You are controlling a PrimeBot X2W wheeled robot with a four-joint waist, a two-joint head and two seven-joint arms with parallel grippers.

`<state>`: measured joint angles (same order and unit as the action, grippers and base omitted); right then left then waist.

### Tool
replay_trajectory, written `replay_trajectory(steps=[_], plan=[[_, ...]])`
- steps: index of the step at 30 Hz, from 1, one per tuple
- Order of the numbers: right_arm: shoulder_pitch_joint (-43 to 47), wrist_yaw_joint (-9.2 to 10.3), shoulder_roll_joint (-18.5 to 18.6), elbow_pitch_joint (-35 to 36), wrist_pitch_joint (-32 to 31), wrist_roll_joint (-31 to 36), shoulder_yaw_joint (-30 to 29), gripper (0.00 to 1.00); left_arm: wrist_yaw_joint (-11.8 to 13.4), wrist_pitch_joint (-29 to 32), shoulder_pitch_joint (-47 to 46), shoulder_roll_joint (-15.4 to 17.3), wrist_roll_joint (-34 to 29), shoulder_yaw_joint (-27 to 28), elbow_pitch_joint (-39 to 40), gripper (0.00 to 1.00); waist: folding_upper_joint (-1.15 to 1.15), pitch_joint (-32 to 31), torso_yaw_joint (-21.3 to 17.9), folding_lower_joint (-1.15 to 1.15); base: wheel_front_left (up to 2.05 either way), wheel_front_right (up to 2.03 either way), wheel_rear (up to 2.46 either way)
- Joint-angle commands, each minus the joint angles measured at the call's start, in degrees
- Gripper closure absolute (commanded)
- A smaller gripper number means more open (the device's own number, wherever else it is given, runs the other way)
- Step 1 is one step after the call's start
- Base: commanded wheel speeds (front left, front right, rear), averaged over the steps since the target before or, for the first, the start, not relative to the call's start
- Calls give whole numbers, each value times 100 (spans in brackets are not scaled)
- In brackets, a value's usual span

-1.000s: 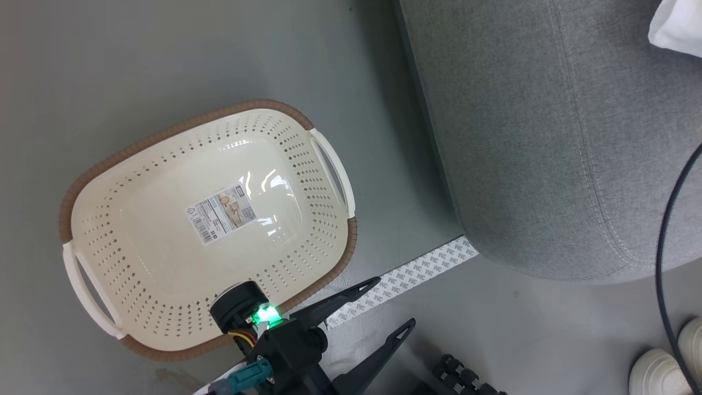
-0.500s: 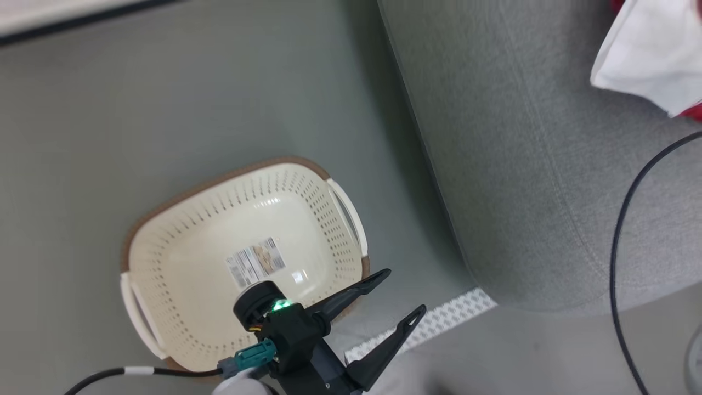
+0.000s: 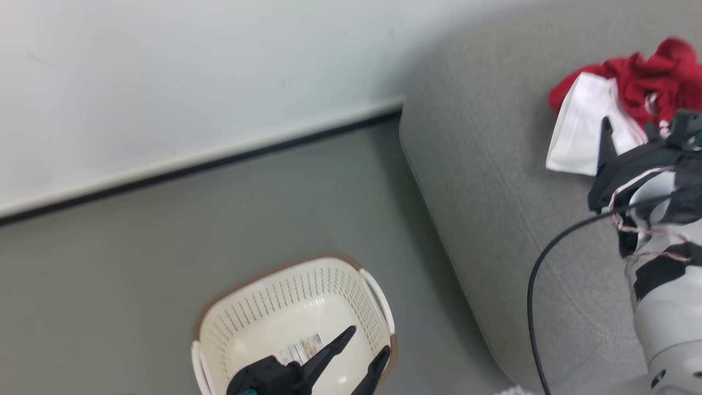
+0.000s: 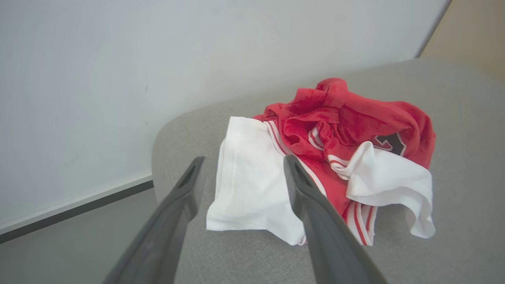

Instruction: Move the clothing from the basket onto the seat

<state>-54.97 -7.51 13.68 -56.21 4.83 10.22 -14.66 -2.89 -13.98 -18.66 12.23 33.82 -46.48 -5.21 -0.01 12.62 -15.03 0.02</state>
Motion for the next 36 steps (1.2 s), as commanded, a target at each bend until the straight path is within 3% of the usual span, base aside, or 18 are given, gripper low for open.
replay_trajectory(steps=[1, 8, 13, 17, 21, 29, 36], plan=[[231, 4, 51, -74, 153, -266, 346, 0, 84, -60, 219, 22, 16, 63, -60, 0, 1, -1262, 444, -2, 0, 0, 0], [782, 4, 87, 238, 442, -1640, 1559, 0, 395, -118, 486, 200, -166, 395, -137, 0, 1, -1584, 773, -2, 0, 0, 0], [1615, 4, 230, 1283, 333, -2703, 2512, 0, 751, -126, 692, 339, -382, 969, 14, 0, 1, -1739, 1062, -2, 0, 0, 0], [2492, 3, 413, 2281, 267, -3210, 2744, 0, 971, -127, 907, 290, -650, 1515, 178, 0, 1, -1811, 1387, -2, 0, 0, 0], [3436, 2, 227, 3141, 252, -3494, 2675, 0, 1068, -123, 1202, 251, -803, 2034, 196, 0, 1, -1866, 1651, -2, 0, 0, 0], [5062, 2, -470, 4639, 142, -2705, 2262, 0, 1138, -123, 1611, 258, -856, 2766, -257, 0, 1, -2001, 2155, -2, 0, 0, 0], [5796, 2, -873, 5589, 4, -1856, 2065, 0, 1134, -124, 1663, 383, -869, 2945, -431, 0, 1, -2051, 2253, -2, 0, 0, 0]])
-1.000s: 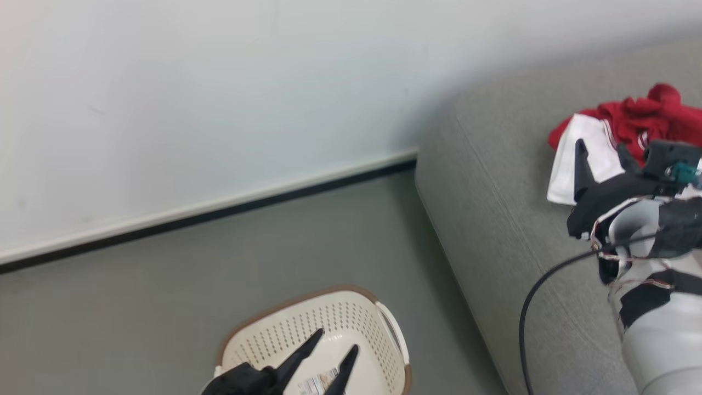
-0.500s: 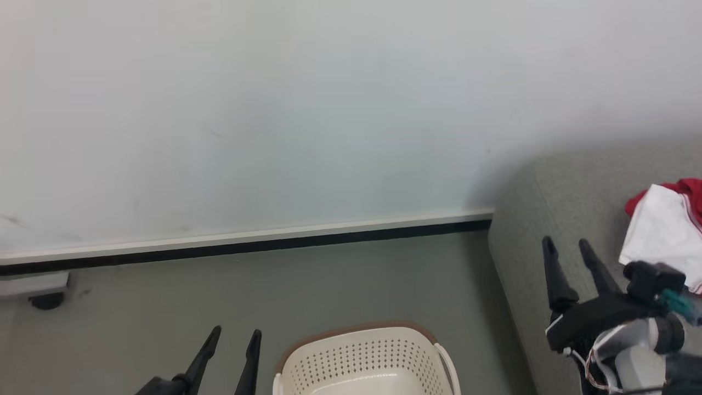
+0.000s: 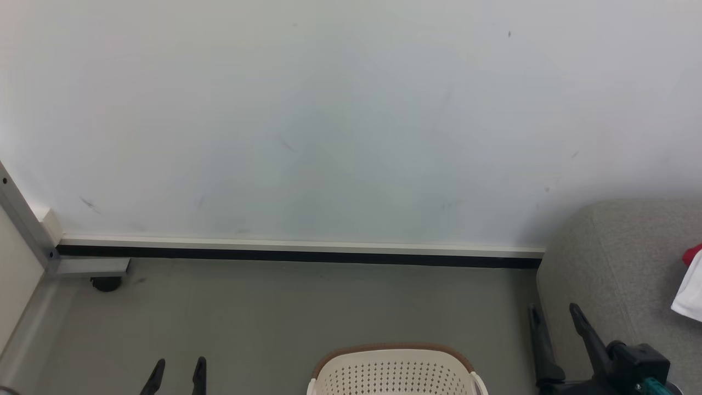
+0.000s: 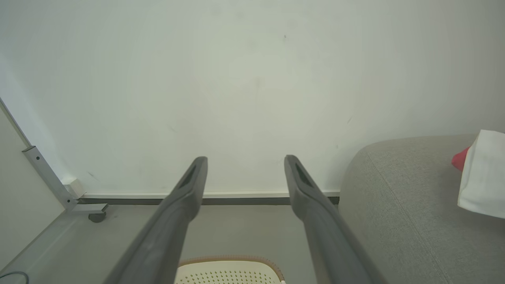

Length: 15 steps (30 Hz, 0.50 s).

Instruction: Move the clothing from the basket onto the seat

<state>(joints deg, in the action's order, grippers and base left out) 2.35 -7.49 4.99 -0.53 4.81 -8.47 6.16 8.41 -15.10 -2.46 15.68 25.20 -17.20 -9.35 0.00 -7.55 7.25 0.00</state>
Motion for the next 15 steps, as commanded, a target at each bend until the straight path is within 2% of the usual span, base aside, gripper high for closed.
replay_trajectory(steps=[1, 9, 15], plan=[[142, 0, -51, 97, 22, 100, -26, 0, -2, -12, 48, 46, 14, 53, -25, 0, 0, -33, 9, 0, 0, 0, 0], [463, 0, -183, 84, 149, 465, -2, 0, -90, -12, 196, 85, -6, 261, -99, 0, 0, -5, -225, 0, 0, 0, 0], [476, 0, -213, -25, 258, 501, 48, 0, -140, -12, 395, -25, -89, 433, -24, 0, 0, 9, -377, 0, 0, 0, 0]])
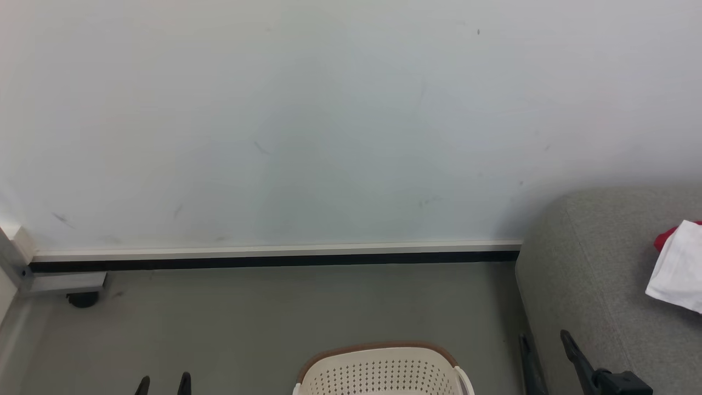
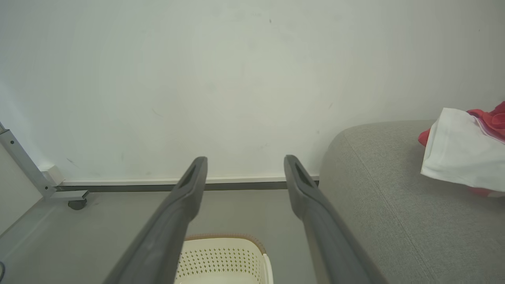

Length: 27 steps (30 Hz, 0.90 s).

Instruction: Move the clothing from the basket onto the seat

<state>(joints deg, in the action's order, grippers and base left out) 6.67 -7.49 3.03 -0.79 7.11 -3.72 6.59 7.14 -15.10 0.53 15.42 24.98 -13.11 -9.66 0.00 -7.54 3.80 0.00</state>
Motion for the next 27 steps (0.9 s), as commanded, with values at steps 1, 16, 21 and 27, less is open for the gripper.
replay_trajectory(steps=[1, 16, 21, 27], plan=[[44, 0, -16, 0, 28, 27, 5, 0, -13, -12, 95, 1, -67, 25, 6, 0, 0, 8, -32, 0, 0, 0, 0], [-81, 0, -28, -87, 18, -4, 75, 0, -135, -12, 154, -174, -188, 212, -45, 0, 0, 6, -57, 0, 0, 0, 0], [-73, 0, -29, -112, 10, -25, 136, 0, -200, -12, 186, -214, -200, 279, -73, 0, 0, 8, -75, 0, 0, 0, 0], [-101, 0, -28, -131, 27, -48, 183, 0, -281, -12, 163, -268, -218, 314, -136, 0, 0, 4, -79, 0, 0, 0, 0]])
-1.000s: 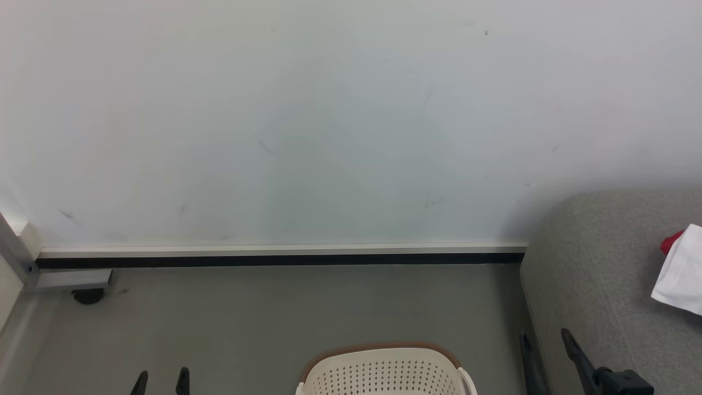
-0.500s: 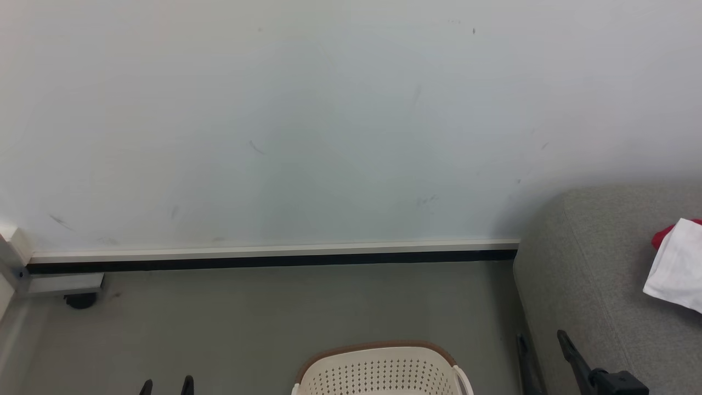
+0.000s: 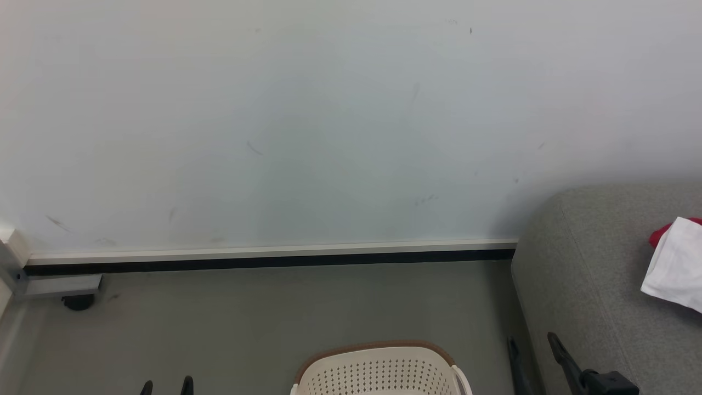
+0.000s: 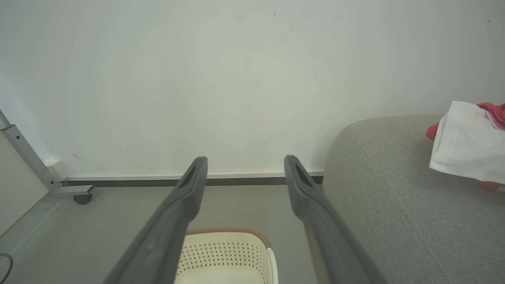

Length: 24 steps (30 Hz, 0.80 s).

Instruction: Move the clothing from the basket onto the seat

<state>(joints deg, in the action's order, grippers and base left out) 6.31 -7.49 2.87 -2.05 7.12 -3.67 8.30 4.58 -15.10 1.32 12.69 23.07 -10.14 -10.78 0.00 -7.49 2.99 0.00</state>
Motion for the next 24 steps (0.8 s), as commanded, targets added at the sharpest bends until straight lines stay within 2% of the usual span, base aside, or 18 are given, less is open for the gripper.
replay_trajectory(steps=[1, 9, 10, 14, 24], plan=[[-70, 0, -13, -10, 25, -50, 18, 0, -36, -12, 80, -8, -35, 20, -29, 0, 0, -3, 3, 0, 0, 0, 0], [-66, 0, -13, -24, -11, -15, 59, 0, -90, -12, 90, -69, -51, 81, -74, 0, 0, 8, 22, 0, 0, 0, 0], [-19, 0, 0, -28, -7, -11, 43, 100, -85, 1, 0, -70, -42, 63, -49, 100, 0, 8, 22, 0, 0, 0, 0], [114, 0, 4, -223, -11, -20, 42, 100, -96, 27, 45, -149, -32, 26, -230, 100, 0, 10, 22, 0, 0, 0, 0], [38, 0, 81, -233, -59, -1196, -62, 100, -233, 335, -89, -250, 818, 233, -266, 100, 0, 63, -1, 0, 0, 0, 0]])
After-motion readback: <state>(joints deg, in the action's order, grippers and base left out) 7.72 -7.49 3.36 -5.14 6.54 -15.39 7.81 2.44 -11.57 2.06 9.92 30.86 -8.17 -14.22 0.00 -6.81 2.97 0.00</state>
